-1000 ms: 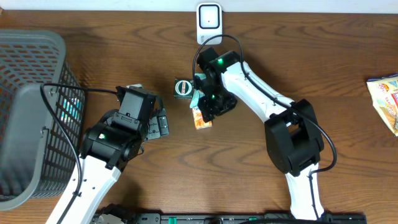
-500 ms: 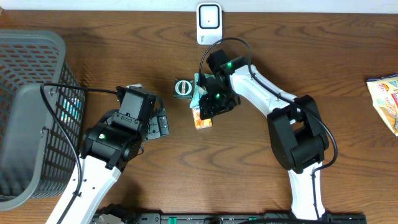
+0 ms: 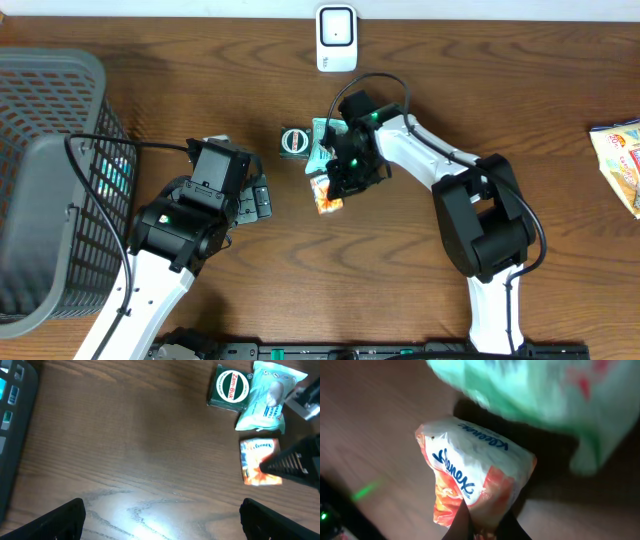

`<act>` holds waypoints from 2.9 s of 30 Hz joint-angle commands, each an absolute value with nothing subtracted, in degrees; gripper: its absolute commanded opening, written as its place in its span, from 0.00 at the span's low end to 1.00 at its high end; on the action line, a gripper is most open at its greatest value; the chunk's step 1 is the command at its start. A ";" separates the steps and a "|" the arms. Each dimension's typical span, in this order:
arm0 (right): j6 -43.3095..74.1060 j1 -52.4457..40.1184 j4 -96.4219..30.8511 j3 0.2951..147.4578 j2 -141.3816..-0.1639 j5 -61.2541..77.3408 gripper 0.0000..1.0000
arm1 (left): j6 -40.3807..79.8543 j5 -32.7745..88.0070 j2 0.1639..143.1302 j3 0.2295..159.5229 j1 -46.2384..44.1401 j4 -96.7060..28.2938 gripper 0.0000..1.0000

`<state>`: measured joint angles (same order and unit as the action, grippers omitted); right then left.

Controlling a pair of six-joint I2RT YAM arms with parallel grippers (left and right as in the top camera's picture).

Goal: Scan the item barcode
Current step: 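Lift the tissue pack and rotate it with the right gripper, then raise the orange tissue pack up to the white scanner with the right gripper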

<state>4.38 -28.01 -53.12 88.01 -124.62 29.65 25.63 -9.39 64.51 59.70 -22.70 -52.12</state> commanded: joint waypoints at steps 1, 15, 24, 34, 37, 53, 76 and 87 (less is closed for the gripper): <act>-0.25 -26.13 -55.64 88.18 -121.19 32.88 0.01 | 25.52 -10.35 64.73 59.94 -22.50 -52.27 0.98; -23.70 -11.70 -61.39 88.16 -113.99 73.82 0.01 | 25.52 -10.35 64.73 59.94 -22.50 -52.27 0.98; -28.75 -6.81 -60.88 88.16 -113.99 86.19 0.01 | 25.52 -10.33 64.73 59.94 -22.50 -52.27 0.98; -30.98 -5.32 -60.95 88.16 -113.99 88.77 0.01 | 25.52 -10.35 64.73 59.94 -22.50 -52.27 0.98; -31.00 -5.78 -60.88 88.16 -113.99 88.51 0.01 | 25.52 -10.35 64.73 59.94 -22.50 -52.27 0.98; -31.83 -6.48 -60.90 88.16 -113.99 86.39 0.01 | 25.52 -10.33 64.73 59.94 -22.50 -52.27 0.98; 0.14 -15.35 -44.05 88.16 -113.99 4.45 0.01 | 25.52 -10.33 64.73 59.94 -22.50 -52.27 0.98; -9.72 -21.21 -17.87 88.16 -114.17 -0.86 0.01 | 25.52 -10.35 64.73 59.94 -22.50 -52.27 0.98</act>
<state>-6.09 -19.62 -21.04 88.01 -114.34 3.05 25.63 -9.41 64.51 59.70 -22.70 -52.12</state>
